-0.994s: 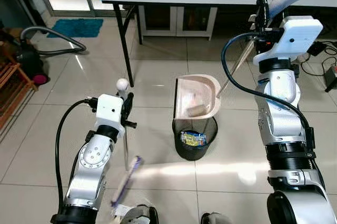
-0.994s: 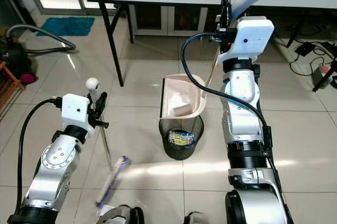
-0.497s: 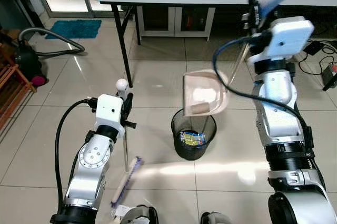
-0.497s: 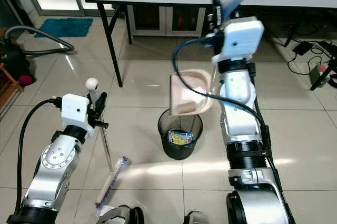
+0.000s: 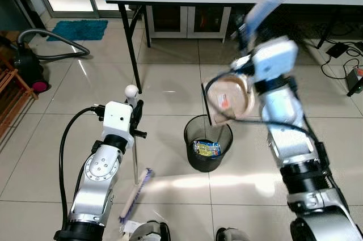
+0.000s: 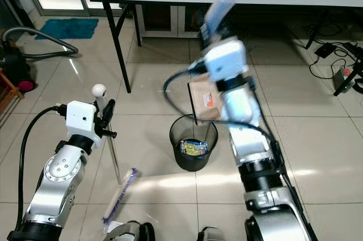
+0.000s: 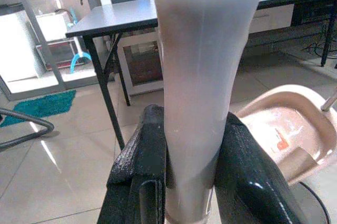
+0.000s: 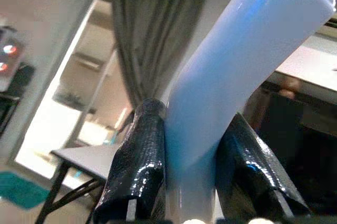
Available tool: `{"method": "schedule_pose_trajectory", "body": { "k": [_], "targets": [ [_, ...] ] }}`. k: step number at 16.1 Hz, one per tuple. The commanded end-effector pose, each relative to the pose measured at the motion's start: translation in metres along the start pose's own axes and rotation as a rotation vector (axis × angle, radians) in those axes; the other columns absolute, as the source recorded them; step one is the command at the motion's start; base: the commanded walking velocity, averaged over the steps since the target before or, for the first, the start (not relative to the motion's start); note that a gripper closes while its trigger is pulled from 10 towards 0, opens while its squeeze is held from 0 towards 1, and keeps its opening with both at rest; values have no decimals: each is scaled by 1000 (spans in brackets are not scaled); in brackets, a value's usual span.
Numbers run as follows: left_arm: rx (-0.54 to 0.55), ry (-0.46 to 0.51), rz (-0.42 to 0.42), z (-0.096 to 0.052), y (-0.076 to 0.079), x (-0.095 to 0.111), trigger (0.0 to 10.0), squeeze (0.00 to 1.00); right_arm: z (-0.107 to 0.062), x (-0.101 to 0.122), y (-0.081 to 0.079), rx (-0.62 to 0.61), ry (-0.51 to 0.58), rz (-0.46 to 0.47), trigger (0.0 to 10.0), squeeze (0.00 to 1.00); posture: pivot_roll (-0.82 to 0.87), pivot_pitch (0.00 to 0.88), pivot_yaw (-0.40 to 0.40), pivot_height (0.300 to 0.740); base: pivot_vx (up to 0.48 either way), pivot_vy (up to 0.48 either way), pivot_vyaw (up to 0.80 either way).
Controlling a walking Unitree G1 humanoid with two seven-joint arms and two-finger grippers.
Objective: Sweep floor
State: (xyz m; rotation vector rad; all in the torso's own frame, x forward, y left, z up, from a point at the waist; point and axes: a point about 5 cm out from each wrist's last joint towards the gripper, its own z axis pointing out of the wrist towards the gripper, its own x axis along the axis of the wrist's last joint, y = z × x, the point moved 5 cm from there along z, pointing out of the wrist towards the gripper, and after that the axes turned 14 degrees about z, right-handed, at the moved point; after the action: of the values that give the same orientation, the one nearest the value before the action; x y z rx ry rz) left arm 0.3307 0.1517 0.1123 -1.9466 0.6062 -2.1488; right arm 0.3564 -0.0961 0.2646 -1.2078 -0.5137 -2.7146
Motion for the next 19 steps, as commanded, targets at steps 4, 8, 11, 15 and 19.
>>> {"method": "schedule_pose_trajectory", "body": {
  "k": [4,8,11,15,19],
  "targets": [
    [0,13,18,1,-2,3,10000,0,-6,12,-28,141,55,-49,10000,0,5,101,44,740,0,0,0],
    [-6,17,18,1,0,3,10000,0,-9,12,-31,153,56,-44,10000,0,0,88,46,740,0,0,0],
    [-9,19,19,2,0,4,10000,0,-9,15,-37,185,67,-38,10000,0,-2,83,46,740,0,0,0],
    [-14,8,12,2,1,1,10000,0,-7,21,-30,182,87,-120,10000,0,-3,92,44,740,0,0,0],
    [-42,19,27,3,0,2,10000,0,-2,54,51,-64,122,-302,10000,0,-19,91,48,740,0,0,0]
  ]
}}
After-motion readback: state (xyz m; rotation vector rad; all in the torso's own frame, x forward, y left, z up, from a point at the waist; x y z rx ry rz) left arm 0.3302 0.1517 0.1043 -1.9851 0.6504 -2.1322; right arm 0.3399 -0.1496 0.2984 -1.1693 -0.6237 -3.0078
